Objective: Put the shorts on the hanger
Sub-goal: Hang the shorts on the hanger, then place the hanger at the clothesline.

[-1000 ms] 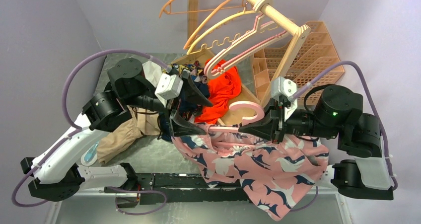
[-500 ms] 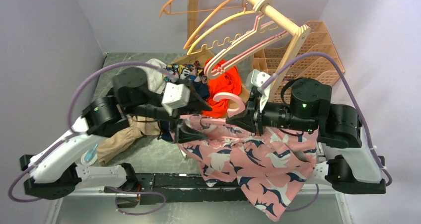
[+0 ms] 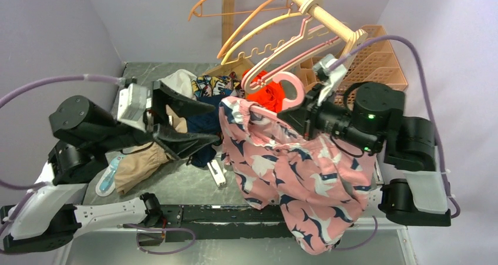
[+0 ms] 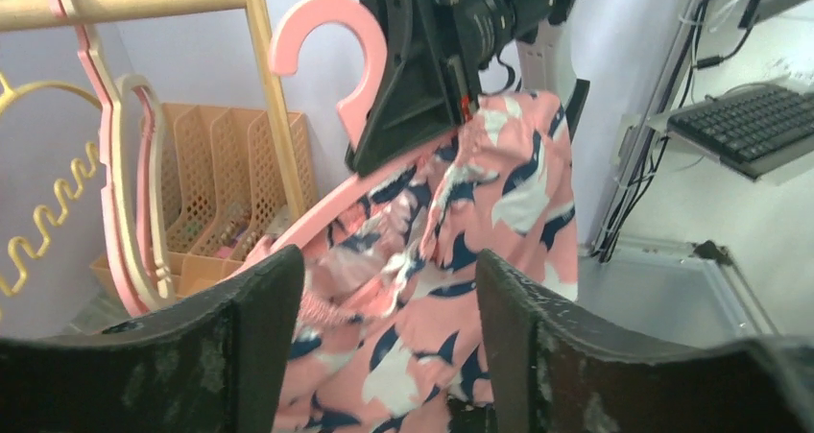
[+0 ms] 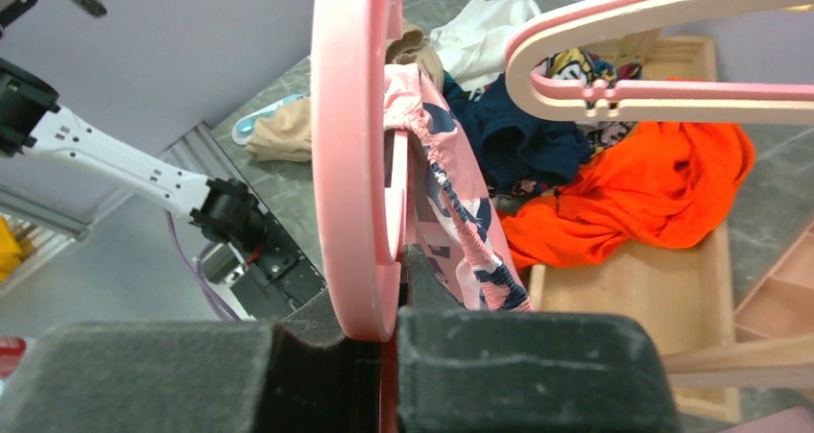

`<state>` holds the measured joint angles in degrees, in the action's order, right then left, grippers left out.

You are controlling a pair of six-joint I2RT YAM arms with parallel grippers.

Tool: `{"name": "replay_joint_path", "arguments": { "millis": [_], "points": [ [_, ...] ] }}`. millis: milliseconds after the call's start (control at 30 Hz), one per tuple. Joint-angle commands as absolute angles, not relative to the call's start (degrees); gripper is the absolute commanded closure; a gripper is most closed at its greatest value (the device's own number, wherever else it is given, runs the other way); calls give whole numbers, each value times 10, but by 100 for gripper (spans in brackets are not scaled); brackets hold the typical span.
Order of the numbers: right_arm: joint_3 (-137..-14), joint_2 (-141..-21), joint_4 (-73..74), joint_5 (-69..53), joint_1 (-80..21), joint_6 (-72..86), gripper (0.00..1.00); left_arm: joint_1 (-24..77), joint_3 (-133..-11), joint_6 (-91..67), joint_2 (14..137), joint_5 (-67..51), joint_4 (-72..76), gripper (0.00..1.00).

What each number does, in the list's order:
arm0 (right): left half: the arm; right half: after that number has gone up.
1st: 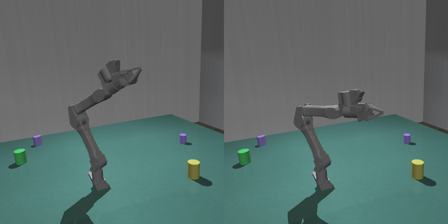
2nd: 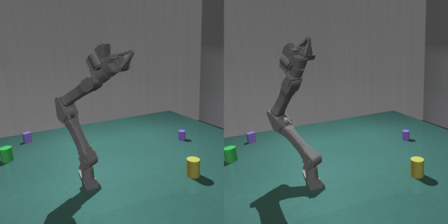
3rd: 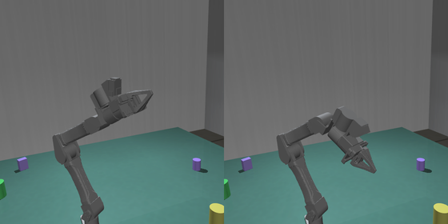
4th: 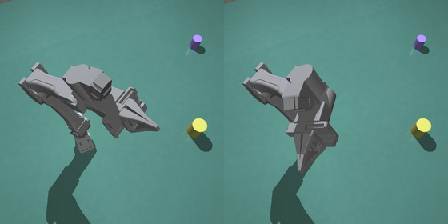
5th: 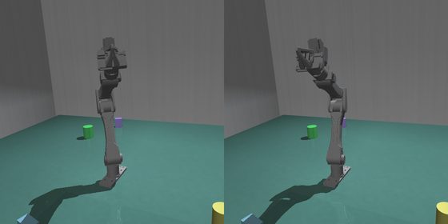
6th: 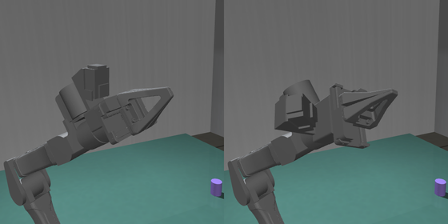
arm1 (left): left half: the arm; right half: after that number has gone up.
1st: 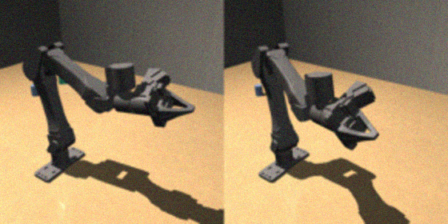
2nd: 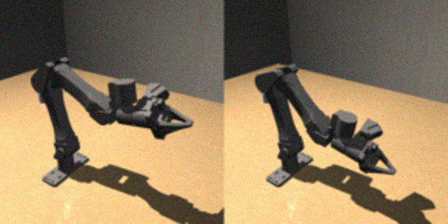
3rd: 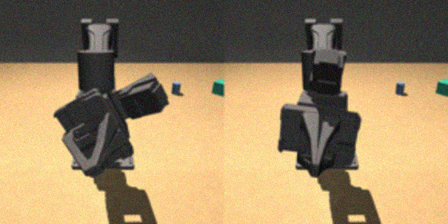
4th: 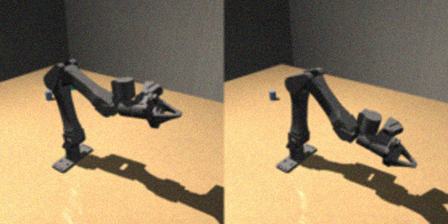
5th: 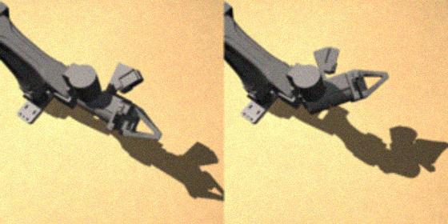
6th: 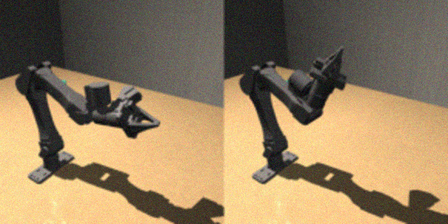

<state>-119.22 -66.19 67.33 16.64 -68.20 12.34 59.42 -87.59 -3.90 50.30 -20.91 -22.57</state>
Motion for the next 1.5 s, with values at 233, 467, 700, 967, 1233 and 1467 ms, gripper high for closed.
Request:
{"name": "replay_joint_path", "arguments": {
  "millis": [233, 467, 700, 967, 1233, 1467],
  "points": [
    [-1117, -691, 502, 191, -682, 214, 100, 596, -819, -171, 484, -130, -213, 33],
    [-1149, -691, 644, 93, -682, 119, 100, 596, -817, -106, 488, -126, -241, 28],
    [-1058, -591, 632, -11, -682, 75, 100, 596, -817, 19, 516, -238, -213, 15],
    [-1004, -549, 564, -117, -682, 42, 100, 596, -891, 77, 642, -453, -284, 11],
    [-1027, -553, 571, -123, -682, 23, 100, 603, -919, 123, 681, -463, -359, 13],
    [-1021, -551, 563, -120, -682, 18, 100, 605, -906, 118, 685, -460, -372, 20]
  ]
}}
